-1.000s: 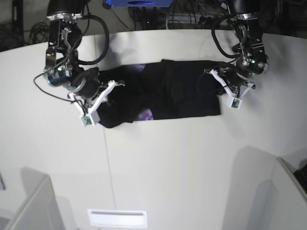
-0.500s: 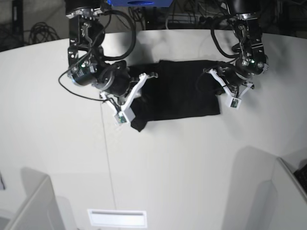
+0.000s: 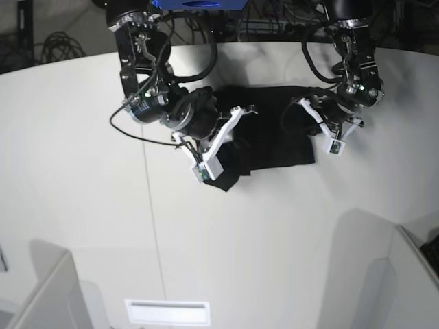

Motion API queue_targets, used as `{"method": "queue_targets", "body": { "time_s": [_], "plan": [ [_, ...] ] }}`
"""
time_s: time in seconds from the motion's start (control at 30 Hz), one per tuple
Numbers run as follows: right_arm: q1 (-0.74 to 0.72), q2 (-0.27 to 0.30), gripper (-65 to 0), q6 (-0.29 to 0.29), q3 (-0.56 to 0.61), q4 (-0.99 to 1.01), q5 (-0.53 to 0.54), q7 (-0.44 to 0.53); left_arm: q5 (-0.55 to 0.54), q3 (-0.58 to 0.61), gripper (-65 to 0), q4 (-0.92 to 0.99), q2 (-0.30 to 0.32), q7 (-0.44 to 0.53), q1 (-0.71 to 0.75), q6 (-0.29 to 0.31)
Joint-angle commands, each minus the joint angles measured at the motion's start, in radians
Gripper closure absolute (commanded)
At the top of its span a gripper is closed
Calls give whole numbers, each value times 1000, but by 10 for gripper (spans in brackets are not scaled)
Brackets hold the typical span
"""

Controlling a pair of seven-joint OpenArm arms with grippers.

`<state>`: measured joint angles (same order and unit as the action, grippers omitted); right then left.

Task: Fold the T-shirt properly
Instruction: 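Fold the strip's end with the right gripper over toward the left gripper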

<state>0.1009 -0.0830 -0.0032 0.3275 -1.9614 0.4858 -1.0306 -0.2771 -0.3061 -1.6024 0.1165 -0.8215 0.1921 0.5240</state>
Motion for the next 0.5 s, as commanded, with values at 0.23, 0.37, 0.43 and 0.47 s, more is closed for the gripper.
{"method": "queue_targets", "body": {
  "time_s": [0.23,0.37,0.43,0.47],
  "plan": [
    [-11,-28,0,2,63,15,17,108,22,0,0,-3,4,-35,8,0],
    [-11,-36,0,2,104,69,17,144,22,0,0,-3,4,-35,16,0],
    [-13,-33,0,2,117,93,17,166,22,0,0,-3,4,-35,14,0],
    [-13,-33,0,2,118,104,17,171,22,0,0,-3,4,-35,14,0]
  ]
}}
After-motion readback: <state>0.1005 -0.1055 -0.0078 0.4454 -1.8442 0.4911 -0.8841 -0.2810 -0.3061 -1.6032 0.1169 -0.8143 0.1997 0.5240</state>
